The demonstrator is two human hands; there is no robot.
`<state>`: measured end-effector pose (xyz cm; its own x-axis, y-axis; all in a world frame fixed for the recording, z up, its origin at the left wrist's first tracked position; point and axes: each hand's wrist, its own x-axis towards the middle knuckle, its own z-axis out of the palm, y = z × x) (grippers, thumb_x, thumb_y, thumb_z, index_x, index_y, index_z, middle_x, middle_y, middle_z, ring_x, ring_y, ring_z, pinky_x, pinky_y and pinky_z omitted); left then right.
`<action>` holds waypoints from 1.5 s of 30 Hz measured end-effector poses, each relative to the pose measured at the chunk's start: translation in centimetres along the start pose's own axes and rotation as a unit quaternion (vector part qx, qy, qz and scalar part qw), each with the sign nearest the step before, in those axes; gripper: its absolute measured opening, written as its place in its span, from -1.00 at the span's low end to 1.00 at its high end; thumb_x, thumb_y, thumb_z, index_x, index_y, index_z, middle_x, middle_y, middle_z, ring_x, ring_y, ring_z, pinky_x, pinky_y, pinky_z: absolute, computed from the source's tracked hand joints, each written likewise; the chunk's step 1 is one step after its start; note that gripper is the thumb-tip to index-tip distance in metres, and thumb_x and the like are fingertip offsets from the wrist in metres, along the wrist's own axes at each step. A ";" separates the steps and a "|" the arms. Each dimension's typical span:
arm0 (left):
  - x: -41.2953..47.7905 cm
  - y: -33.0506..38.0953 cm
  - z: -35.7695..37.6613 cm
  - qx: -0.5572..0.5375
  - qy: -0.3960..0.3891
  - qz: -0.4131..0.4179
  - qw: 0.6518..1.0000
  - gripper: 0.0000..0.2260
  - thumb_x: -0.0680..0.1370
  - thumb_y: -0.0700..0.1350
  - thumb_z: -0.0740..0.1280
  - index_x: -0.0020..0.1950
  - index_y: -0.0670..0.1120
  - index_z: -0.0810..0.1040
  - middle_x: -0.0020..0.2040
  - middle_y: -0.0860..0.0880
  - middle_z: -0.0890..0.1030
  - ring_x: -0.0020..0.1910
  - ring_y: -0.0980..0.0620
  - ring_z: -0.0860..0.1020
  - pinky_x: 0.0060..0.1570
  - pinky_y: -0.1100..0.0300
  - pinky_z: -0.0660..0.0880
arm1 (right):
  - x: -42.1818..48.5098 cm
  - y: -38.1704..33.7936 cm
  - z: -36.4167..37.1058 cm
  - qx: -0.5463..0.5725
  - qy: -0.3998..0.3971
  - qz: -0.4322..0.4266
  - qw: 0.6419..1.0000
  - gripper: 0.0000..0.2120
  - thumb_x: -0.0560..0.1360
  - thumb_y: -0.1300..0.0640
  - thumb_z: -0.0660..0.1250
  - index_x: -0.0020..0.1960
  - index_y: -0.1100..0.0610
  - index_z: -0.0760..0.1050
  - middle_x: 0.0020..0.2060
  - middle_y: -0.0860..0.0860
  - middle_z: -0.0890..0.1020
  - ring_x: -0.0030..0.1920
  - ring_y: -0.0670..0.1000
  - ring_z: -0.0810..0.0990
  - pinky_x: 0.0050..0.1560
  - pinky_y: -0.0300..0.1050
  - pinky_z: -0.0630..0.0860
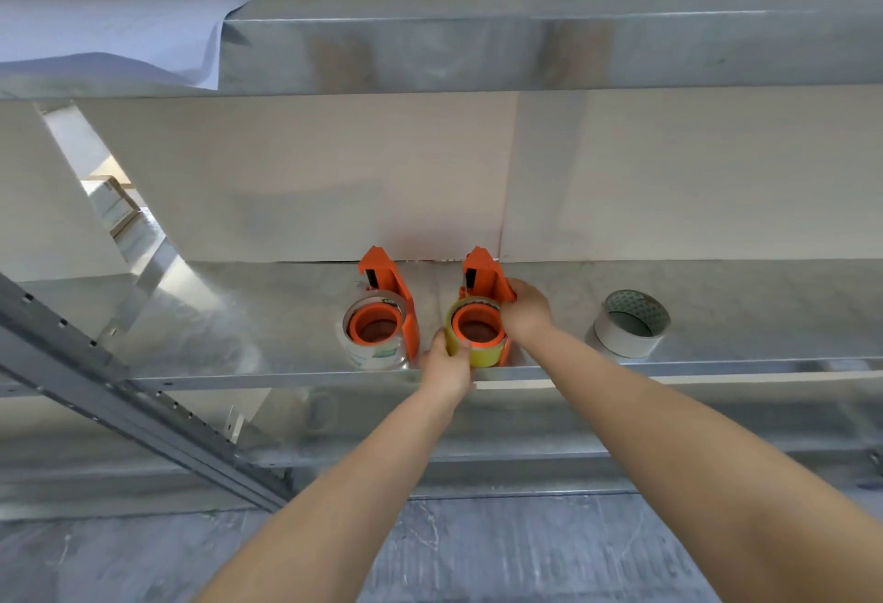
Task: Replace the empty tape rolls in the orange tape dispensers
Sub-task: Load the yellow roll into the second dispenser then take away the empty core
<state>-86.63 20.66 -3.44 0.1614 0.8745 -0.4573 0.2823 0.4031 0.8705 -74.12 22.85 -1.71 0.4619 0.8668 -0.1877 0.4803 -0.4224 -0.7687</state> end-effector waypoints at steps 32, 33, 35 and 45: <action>2.9 2.6 16.1 0.182 -0.206 0.198 0.941 -0.36 0.30 0.06 0.44 0.32 -0.08 0.38 0.30 -0.11 0.53 0.30 -0.11 0.46 0.30 -0.04 0.40 | -2.1 15.8 -12.3 -0.043 0.129 0.076 0.988 -0.36 0.22 -0.18 0.45 0.24 -0.07 0.36 0.18 -0.07 0.57 0.31 0.02 0.43 0.40 0.36 -0.10; 2.9 2.5 16.5 0.173 -0.196 0.203 0.944 -0.44 0.33 0.00 0.44 0.29 -0.09 0.41 0.25 -0.09 0.56 0.26 -0.11 0.49 0.28 0.02 0.43 | -2.1 15.6 -12.2 -0.033 0.131 0.073 0.988 -0.42 0.23 -0.16 0.44 0.19 -0.08 0.39 0.14 -0.09 0.58 0.30 0.02 0.44 0.39 0.36 -0.12; 2.6 2.5 17.4 0.143 -0.171 0.211 0.952 -0.55 0.39 -0.14 0.45 0.25 -0.09 0.45 0.17 -0.05 0.59 0.16 -0.04 0.54 0.13 0.35 0.46 | -2.3 15.3 -12.3 -0.009 0.142 0.075 0.987 -0.44 0.23 -0.12 0.44 0.18 -0.07 0.39 0.14 -0.09 0.59 0.28 0.01 0.45 0.42 0.32 -0.09; -3.4 6.2 27.3 0.071 -0.217 0.207 0.951 -0.53 0.41 -0.14 0.47 0.29 -0.08 0.46 0.25 -0.06 0.53 0.19 0.12 0.40 0.28 -0.02 0.42 | -5.3 19.9 -20.3 0.191 0.258 0.066 0.945 -0.23 0.24 0.06 0.50 0.37 0.14 0.27 0.29 0.11 0.42 0.32 0.05 0.40 0.33 0.06 0.40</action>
<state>-59.65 12.84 -1.42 0.6533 0.7441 -0.1399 0.2298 -0.0189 0.9731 -51.84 4.47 -3.57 0.8477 0.5281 -0.0497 0.1350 -0.3055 -0.9426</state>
